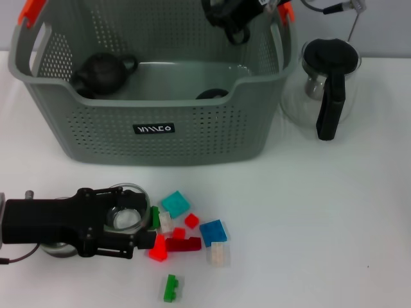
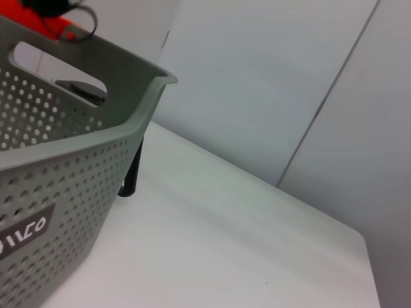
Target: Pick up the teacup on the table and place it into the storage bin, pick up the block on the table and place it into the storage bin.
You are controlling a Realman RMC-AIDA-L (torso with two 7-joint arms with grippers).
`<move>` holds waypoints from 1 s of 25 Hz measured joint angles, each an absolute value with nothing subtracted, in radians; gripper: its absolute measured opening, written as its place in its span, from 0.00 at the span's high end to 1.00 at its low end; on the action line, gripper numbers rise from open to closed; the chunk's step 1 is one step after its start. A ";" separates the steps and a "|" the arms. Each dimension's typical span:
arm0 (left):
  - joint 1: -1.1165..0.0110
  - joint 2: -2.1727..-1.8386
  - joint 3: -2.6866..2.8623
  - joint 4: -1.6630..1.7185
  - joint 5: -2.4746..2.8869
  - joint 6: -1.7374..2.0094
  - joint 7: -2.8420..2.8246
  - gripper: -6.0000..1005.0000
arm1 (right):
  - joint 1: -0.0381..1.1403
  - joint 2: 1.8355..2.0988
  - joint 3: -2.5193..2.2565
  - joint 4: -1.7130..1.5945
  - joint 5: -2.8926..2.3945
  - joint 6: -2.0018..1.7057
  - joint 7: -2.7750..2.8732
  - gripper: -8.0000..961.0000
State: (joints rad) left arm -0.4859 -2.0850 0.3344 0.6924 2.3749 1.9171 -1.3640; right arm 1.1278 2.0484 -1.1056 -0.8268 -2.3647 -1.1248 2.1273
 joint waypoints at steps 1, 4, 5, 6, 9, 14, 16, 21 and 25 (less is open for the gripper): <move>-0.488 -2.084 0.336 0.693 2.375 1.918 -1.365 0.08 | 1.131 2.048 -1.104 -0.802 -2.365 -1.108 2.120 0.94; -0.495 -2.083 0.344 0.692 2.376 1.918 -1.367 0.08 | 1.145 2.046 -1.103 -0.728 -2.364 -1.049 2.099 0.94; -0.496 -2.083 0.345 0.691 2.377 1.918 -1.367 0.09 | 1.151 2.045 -1.103 -0.707 -2.364 -1.033 2.093 0.94; -0.496 -2.083 0.346 0.691 2.377 1.918 -1.367 0.09 | 1.157 2.044 -1.103 -0.685 -2.364 -1.017 2.085 0.94; -0.498 -2.083 0.355 0.689 2.379 1.914 -1.368 0.09 | 1.169 2.044 -1.102 -0.643 -2.364 -0.980 2.067 0.94; -0.496 -2.085 0.358 0.686 2.379 1.910 -1.366 0.09 | 1.178 2.054 -1.114 -0.600 -2.369 -0.942 2.061 0.94; -0.493 -2.086 0.358 0.686 2.379 1.909 -1.363 0.09 | 1.181 2.057 -1.118 -0.587 -2.372 -0.936 2.060 0.94; -0.490 -2.088 0.357 0.686 2.379 1.908 -1.362 0.09 | 1.191 2.058 -1.125 -0.556 -2.378 -0.941 2.066 0.93; -0.489 -2.088 0.357 0.686 2.379 1.908 -1.362 0.09 | 1.200 2.053 -1.132 -0.539 -2.399 -0.948 2.089 0.93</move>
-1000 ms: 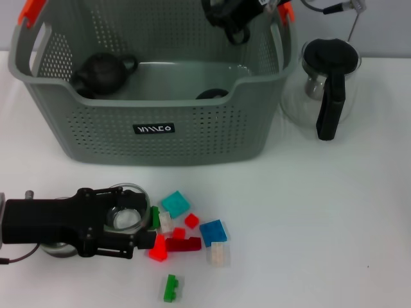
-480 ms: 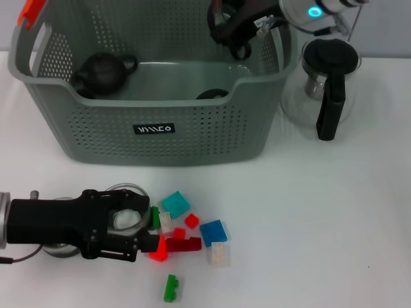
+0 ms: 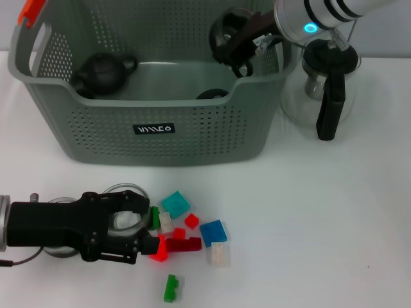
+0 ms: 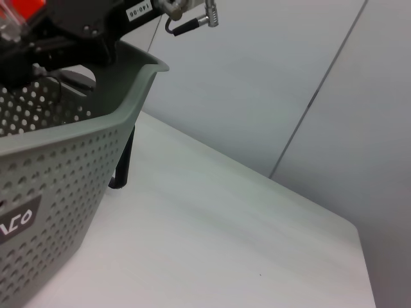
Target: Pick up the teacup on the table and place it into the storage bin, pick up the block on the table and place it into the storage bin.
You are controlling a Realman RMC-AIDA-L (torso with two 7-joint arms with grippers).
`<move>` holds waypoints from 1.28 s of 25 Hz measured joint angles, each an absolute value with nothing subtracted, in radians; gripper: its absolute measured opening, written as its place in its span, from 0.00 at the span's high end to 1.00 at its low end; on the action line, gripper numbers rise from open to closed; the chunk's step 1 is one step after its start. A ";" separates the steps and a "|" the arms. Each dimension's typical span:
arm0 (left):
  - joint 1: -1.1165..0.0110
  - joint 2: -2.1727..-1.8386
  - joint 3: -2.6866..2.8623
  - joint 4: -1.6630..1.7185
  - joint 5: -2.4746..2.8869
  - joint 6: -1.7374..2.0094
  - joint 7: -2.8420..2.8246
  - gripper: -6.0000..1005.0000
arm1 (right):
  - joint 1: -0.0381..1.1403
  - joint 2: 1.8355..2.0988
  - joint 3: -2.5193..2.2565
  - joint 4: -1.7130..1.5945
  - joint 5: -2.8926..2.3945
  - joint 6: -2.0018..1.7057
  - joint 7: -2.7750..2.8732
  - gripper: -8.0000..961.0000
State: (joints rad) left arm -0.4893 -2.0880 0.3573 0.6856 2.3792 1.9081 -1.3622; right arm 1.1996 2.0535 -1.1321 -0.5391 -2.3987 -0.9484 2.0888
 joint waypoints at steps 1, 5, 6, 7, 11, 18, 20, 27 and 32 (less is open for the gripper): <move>-0.489 -2.088 0.357 0.686 2.379 1.908 -1.362 0.09 | 1.201 2.053 -1.134 -0.536 -2.400 -0.949 2.091 0.93; -0.491 -2.088 0.357 0.684 2.379 1.908 -1.361 0.09 | 1.205 2.052 -1.148 -0.530 -2.405 -0.948 2.095 0.93; -0.491 -2.088 0.357 0.684 2.379 1.908 -1.361 0.09 | 1.206 2.052 -1.151 -0.529 -2.405 -0.947 2.095 0.93; -0.491 -2.088 0.357 0.684 2.379 1.907 -1.361 0.09 | 1.206 2.051 -1.156 -0.528 -2.405 -0.946 2.095 0.93; -0.489 -2.088 0.357 0.683 2.379 1.904 -1.359 0.09 | 1.207 2.056 -1.177 -0.518 -2.412 -0.932 2.091 0.93; -0.488 -2.089 0.357 0.683 2.379 1.901 -1.359 0.09 | 1.214 2.062 -1.187 -0.514 -2.426 -0.915 2.095 0.93; -0.487 -2.090 0.357 0.683 2.379 1.899 -1.359 0.09 | 1.214 2.062 -1.184 -0.514 -2.426 -0.914 2.099 0.93; -0.486 -2.091 0.356 0.683 2.379 1.892 -1.359 0.09 | 1.210 2.057 -1.186 -0.523 -2.428 -0.909 2.146 0.92; -0.486 -2.091 0.356 0.681 2.379 1.891 -1.359 0.09 | 1.208 2.058 -1.189 -0.527 -2.438 -0.921 2.145 0.92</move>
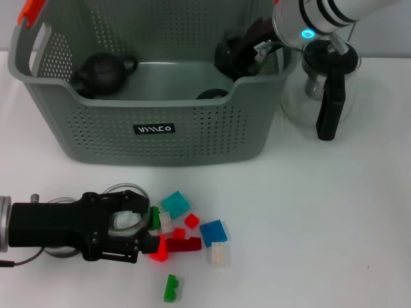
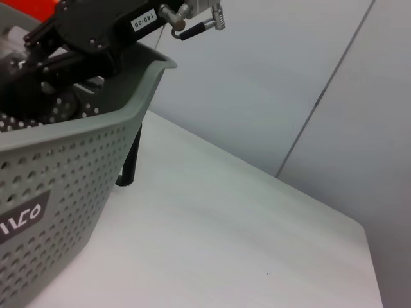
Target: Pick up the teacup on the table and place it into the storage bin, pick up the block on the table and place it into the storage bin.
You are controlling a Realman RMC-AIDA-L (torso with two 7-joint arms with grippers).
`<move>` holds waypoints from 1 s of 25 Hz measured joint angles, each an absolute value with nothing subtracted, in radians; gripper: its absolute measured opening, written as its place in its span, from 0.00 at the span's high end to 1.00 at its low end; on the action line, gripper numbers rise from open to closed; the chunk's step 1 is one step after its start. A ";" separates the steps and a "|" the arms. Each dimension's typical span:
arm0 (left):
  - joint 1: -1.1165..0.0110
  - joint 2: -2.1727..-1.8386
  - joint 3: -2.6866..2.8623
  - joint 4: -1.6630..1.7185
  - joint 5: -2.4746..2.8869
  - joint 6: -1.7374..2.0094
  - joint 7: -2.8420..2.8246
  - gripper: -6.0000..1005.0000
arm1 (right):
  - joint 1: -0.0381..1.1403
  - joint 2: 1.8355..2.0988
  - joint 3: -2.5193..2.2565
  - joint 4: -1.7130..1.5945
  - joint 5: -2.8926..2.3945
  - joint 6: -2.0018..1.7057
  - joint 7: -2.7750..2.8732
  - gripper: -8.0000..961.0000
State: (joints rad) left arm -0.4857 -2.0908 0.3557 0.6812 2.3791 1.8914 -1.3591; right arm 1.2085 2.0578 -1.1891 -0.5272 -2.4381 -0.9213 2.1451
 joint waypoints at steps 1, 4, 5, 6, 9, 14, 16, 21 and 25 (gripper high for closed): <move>-0.486 -2.091 0.357 0.681 2.379 1.891 -1.359 0.09 | 1.208 2.059 -1.189 -0.528 -2.441 -0.921 2.145 0.92; -0.486 -2.091 0.356 0.681 2.379 1.891 -1.360 0.09 | 1.207 2.060 -1.190 -0.537 -2.445 -0.922 2.145 0.88; -0.486 -2.091 0.355 0.681 2.379 1.892 -1.361 0.09 | 1.205 2.060 -1.190 -0.543 -2.445 -0.924 2.146 0.83; -0.486 -2.091 0.354 0.681 2.379 1.893 -1.361 0.09 | 1.203 2.061 -1.190 -0.552 -2.446 -0.925 2.147 0.79; -0.485 -2.091 0.352 0.681 2.379 1.896 -1.361 0.09 | 1.190 2.063 -1.190 -0.587 -2.446 -0.931 2.147 0.66; -0.485 -2.090 0.348 0.681 2.378 1.900 -1.361 0.09 | 1.151 2.073 -1.189 -0.682 -2.445 -0.944 2.148 0.44; -0.485 -2.089 0.347 0.683 2.375 1.900 -1.363 0.09 | 1.131 2.077 -1.186 -0.731 -2.445 -0.949 2.150 0.25; -0.485 -2.082 0.327 0.691 2.373 1.907 -1.368 0.09 | 1.080 2.089 -1.149 -0.910 -2.416 -0.990 2.157 0.20; -0.492 -2.074 0.297 0.694 2.374 1.933 -1.365 0.09 | 1.019 2.093 -1.137 -1.053 -2.336 -1.052 2.167 0.19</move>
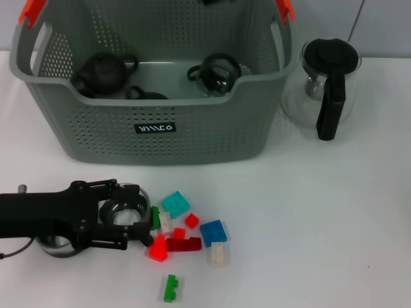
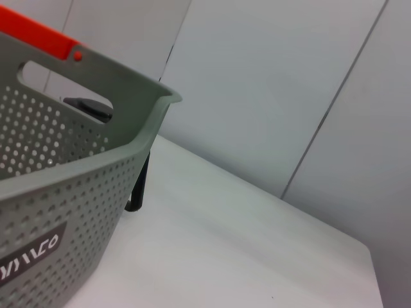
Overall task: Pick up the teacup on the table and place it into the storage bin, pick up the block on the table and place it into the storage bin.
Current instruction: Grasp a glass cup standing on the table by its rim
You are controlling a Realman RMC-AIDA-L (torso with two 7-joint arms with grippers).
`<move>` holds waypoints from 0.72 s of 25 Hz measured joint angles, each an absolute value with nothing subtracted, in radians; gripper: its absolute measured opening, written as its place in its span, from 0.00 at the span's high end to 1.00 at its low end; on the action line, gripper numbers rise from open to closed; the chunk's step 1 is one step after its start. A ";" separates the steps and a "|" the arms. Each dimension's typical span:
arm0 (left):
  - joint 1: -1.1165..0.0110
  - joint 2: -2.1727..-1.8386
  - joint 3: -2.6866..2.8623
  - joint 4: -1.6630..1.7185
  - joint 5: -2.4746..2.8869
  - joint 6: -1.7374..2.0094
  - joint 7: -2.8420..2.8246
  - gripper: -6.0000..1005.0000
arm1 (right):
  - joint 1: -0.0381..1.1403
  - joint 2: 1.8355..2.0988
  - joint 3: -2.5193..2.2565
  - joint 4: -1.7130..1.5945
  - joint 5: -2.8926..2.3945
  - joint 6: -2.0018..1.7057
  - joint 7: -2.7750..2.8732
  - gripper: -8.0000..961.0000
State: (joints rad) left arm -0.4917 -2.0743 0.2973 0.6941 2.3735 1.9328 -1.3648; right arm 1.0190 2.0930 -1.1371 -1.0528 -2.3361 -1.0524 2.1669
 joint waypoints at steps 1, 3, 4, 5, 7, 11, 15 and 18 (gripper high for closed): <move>-0.492 -2.073 0.294 0.696 2.374 1.937 -1.364 0.09 | 1.000 2.093 -1.136 -1.080 -2.307 -1.067 2.169 0.19; -0.493 -2.072 0.293 0.702 2.374 1.941 -1.362 0.09 | 0.958 2.092 -1.134 -1.140 -2.253 -1.092 2.173 0.19; -0.493 -2.072 0.290 0.703 2.372 1.941 -1.362 0.09 | 0.940 2.092 -1.133 -1.163 -2.236 -1.101 2.173 0.18; -0.493 -2.071 0.288 0.704 2.372 1.942 -1.362 0.09 | 0.922 2.092 -1.132 -1.188 -2.220 -1.108 2.174 0.18; -0.495 -2.068 0.281 0.704 2.370 1.944 -1.362 0.09 | 0.883 2.092 -1.130 -1.234 -2.189 -1.124 2.174 0.18; -0.497 -2.066 0.271 0.704 2.363 1.949 -1.365 0.09 | 0.808 2.091 -1.113 -1.320 -2.125 -1.172 2.177 0.18; -0.498 -2.066 0.268 0.703 2.362 1.951 -1.364 0.09 | 0.766 2.089 -1.075 -1.359 -2.079 -1.254 2.176 0.18; -0.498 -2.066 0.269 0.702 2.362 1.952 -1.364 0.09 | 0.753 2.086 -1.034 -1.364 -2.059 -1.330 2.174 0.18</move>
